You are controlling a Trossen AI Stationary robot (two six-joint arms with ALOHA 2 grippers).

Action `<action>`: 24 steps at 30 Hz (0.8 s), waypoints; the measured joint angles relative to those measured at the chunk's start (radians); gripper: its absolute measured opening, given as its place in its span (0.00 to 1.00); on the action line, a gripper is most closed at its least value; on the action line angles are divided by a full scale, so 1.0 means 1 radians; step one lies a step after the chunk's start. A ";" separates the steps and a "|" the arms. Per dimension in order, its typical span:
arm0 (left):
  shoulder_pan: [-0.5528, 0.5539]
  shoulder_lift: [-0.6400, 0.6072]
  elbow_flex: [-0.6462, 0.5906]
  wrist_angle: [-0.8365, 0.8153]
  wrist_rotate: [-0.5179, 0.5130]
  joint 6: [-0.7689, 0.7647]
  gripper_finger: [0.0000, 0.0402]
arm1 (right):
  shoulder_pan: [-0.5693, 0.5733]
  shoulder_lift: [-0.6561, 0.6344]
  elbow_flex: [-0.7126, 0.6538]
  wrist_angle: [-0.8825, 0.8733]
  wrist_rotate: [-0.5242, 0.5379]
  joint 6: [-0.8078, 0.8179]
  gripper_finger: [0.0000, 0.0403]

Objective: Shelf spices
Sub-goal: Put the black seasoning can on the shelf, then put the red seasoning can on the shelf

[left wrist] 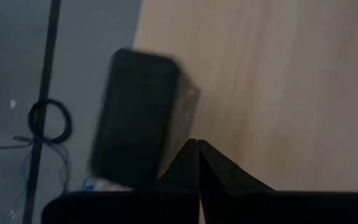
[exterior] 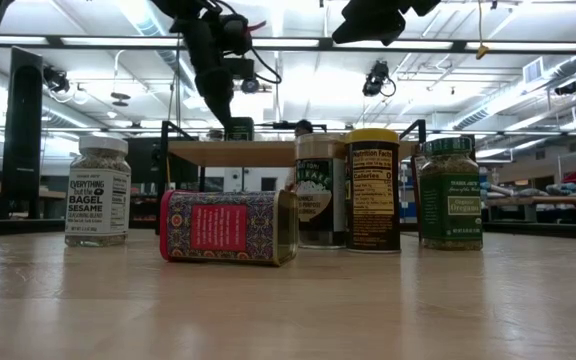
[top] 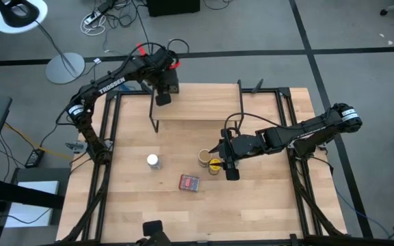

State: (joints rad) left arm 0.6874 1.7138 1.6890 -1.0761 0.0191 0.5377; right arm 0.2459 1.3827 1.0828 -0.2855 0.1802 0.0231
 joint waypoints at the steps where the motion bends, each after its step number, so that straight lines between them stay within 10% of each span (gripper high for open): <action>1: -0.003 0.000 0.000 0.000 0.011 0.000 0.00 | 0.000 0.000 0.000 0.000 0.000 0.000 0.53; 24: -0.135 -0.107 -0.083 0.112 0.011 -0.079 0.00 | 0.000 0.000 0.000 0.005 0.000 -0.006 0.53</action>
State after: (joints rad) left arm 0.5522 1.6072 1.6062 -0.9643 0.0303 0.4591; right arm 0.2458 1.3827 1.0828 -0.2808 0.1802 0.0170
